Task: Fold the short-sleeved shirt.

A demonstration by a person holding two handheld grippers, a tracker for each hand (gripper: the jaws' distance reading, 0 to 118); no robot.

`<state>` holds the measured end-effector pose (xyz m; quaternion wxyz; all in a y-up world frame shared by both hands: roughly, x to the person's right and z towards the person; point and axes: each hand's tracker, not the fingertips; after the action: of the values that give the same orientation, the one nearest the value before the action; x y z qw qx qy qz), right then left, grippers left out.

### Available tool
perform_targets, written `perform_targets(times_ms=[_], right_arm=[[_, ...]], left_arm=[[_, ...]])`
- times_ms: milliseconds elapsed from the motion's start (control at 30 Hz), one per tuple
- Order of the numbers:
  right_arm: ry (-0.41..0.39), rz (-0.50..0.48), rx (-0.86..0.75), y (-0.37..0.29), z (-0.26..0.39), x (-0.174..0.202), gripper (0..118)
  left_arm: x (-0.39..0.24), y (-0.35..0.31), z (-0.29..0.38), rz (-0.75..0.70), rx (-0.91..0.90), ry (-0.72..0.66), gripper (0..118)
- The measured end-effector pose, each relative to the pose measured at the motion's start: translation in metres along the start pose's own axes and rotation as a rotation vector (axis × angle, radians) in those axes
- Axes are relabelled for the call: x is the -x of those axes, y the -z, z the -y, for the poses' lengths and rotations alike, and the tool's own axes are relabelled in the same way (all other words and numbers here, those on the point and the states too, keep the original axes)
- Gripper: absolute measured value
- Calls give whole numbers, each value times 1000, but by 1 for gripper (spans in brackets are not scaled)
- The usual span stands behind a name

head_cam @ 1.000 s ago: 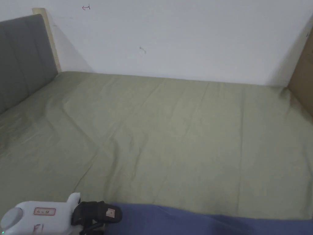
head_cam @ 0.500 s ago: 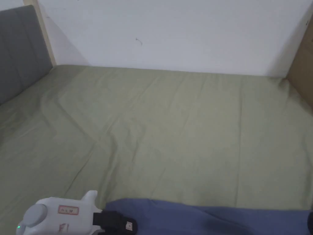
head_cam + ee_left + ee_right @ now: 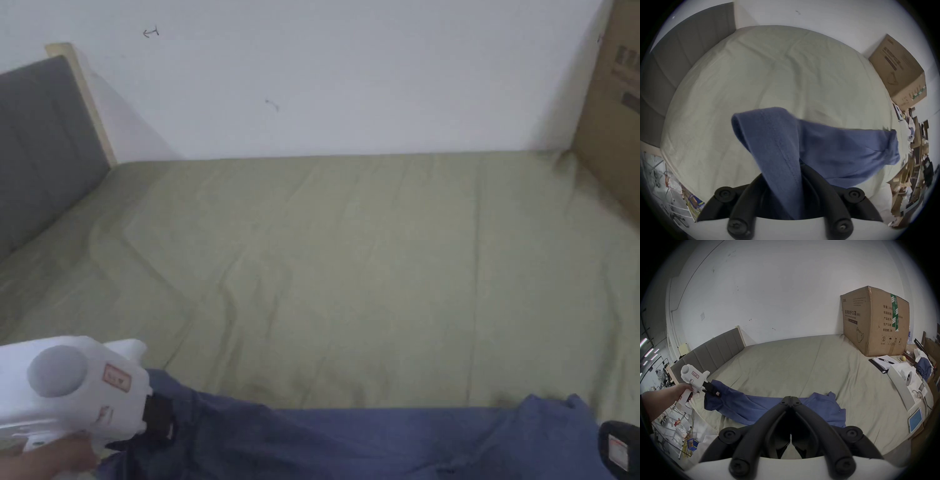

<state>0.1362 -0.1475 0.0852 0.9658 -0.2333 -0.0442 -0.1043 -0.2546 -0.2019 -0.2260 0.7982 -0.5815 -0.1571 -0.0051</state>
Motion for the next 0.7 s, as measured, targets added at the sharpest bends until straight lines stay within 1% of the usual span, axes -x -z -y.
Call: perform_targets(times_ms=[33, 67, 167, 233, 267, 333, 367, 433, 467, 533, 633, 667, 700], right_arm=[[5, 1, 1, -2, 0, -2, 0], [10, 2, 4, -3, 2, -4, 0], [24, 12, 18, -7, 5, -13, 0], [38, 18, 22, -10, 7, -18, 0], [43, 22, 22, -12, 7, -20, 0], [46, 32, 20, -14, 7, -24, 0], [46, 37, 19, -16, 7, -25, 0], [45, 40, 11, -17, 7, -28, 0], [45, 40, 7, -17, 7, -29, 0], [44, 38, 6, -15, 7, -30, 0], [60, 27, 11, -9, 10, -30, 0], [72, 19, 16, -7, 11, -30, 0], [80, 15, 21, -5, 13, -30, 0]], left_arm=[[-20, 3, -1, 103, 12, 2, 5], [-38, 7, -6, 168, 25, 3, 5], [-104, 31, -13, 320, 81, 33, 6], [-141, 50, -15, 417, 150, 55, 11], [-158, 57, -16, 473, 176, 62, 34], [-181, 63, -15, 565, 179, 72, 95], [-187, 61, -14, 587, 169, 62, 118], [-183, 50, -16, 606, 88, 57, 116], [-178, 44, -16, 576, 88, 63, 116], [-160, 36, -15, 497, 45, 76, 117], [-137, 29, -8, 335, 21, 115, 115], [-131, 31, -3, 305, 10, 135, 110], [-127, 33, 1, 304, -1, 155, 96]])
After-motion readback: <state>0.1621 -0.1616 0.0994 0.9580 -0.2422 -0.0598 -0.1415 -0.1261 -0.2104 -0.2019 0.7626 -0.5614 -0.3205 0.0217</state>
